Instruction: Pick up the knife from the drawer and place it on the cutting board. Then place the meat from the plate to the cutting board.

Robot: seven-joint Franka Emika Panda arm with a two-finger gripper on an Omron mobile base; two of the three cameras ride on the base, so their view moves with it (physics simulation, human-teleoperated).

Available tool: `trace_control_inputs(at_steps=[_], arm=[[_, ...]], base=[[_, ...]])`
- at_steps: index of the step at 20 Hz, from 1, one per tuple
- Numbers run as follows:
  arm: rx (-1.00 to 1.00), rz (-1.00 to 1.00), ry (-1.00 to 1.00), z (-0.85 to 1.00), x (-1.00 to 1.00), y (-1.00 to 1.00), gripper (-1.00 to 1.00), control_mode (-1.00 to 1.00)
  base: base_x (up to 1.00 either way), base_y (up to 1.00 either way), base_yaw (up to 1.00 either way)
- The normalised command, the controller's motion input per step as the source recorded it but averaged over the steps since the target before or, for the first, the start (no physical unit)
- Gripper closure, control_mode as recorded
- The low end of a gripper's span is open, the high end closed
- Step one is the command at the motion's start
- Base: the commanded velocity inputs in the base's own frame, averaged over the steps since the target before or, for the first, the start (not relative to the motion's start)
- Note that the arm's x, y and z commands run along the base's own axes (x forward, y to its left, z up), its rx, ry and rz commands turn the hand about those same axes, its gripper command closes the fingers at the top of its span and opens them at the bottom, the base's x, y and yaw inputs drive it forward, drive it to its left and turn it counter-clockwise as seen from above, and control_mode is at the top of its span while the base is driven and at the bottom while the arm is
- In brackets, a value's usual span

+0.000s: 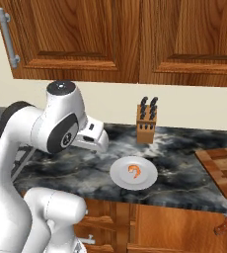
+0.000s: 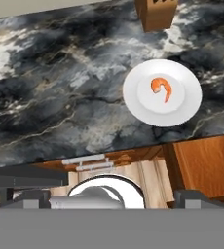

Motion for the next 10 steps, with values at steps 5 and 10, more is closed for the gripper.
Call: trace_control_inputs(at_steps=[5,10], arm=[[-0.03,-0.06,0.07,0.0,-0.39,-0.37,-1.0,-1.0],[-0.14,-0.05,0.14,-0.29,-0.19,-0.1,-1.0,-1.0]], base=[[0.0,0.0,0.0],[0.0,0.0,0.0]])
